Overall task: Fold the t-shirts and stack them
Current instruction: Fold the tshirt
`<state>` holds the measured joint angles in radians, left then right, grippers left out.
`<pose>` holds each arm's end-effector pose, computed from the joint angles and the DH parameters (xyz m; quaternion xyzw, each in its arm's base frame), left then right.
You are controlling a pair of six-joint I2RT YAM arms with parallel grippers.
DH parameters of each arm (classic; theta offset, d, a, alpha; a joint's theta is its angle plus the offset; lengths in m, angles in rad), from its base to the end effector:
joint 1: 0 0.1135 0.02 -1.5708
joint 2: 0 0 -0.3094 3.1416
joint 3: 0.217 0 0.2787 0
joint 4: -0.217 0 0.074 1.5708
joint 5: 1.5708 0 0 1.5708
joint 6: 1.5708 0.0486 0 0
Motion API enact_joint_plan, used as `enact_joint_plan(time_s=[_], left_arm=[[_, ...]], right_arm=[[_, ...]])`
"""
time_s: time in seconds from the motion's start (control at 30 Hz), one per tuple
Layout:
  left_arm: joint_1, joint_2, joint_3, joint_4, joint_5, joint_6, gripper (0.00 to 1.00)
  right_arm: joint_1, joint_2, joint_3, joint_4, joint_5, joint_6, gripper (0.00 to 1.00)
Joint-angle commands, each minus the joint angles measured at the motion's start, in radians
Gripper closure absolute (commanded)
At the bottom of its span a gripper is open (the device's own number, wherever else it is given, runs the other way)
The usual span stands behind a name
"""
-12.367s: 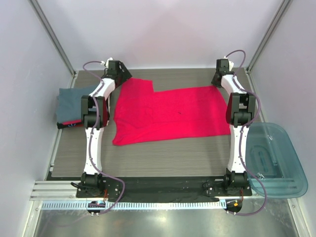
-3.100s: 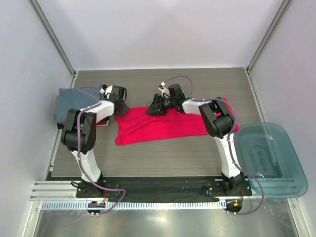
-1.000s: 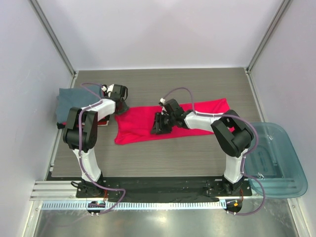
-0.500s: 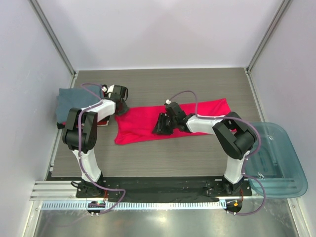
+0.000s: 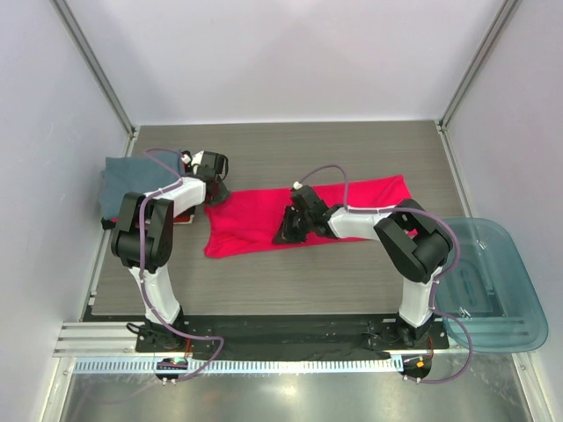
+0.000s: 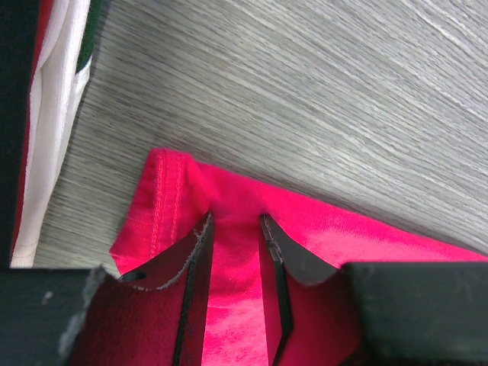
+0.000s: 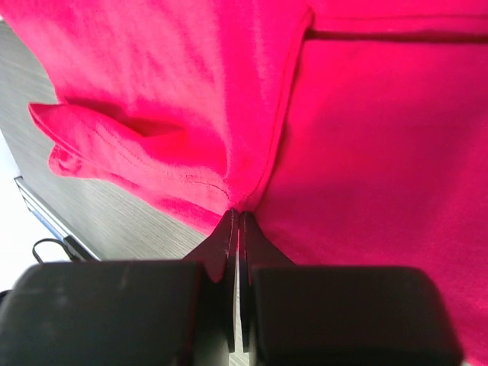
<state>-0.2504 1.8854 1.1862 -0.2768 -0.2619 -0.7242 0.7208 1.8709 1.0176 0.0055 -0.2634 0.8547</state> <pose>0.4201 -0.0945 0.1783 -0.2597 0.9125 -0.0257 0.3152 0.3039 0.2838 0.1528 0.0157 0.9283 0.3352 0.1603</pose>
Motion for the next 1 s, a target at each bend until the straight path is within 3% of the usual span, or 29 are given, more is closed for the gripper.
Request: enact_joint_plan(time_s=[0.0, 0.27, 0.8, 0.87, 0.97], left_arm=[[-0.004, -0.045, -0.01, 0.013, -0.02, 0.014, 0.69], [-0.004, -0.045, -0.007, 0.014, -0.022, 0.019, 0.69], [-0.007, -0.046, -0.008, 0.013, -0.03, 0.025, 0.69], [-0.009, -0.048, -0.008, 0.013, -0.028, 0.026, 0.69], [-0.013, -0.065, -0.01, 0.014, -0.016, 0.042, 0.69]], right_arm=[[0.006, -0.03, 0.042, -0.056, 0.032, -0.02, 0.99], [-0.006, -0.101, 0.058, -0.202, 0.04, -0.089, 0.99], [-0.064, -0.096, 0.07, -0.207, -0.083, -0.085, 0.87], [-0.066, -0.108, 0.07, -0.203, -0.105, -0.083, 0.61], [-0.066, -0.139, 0.056, -0.205, -0.089, -0.092, 0.5]])
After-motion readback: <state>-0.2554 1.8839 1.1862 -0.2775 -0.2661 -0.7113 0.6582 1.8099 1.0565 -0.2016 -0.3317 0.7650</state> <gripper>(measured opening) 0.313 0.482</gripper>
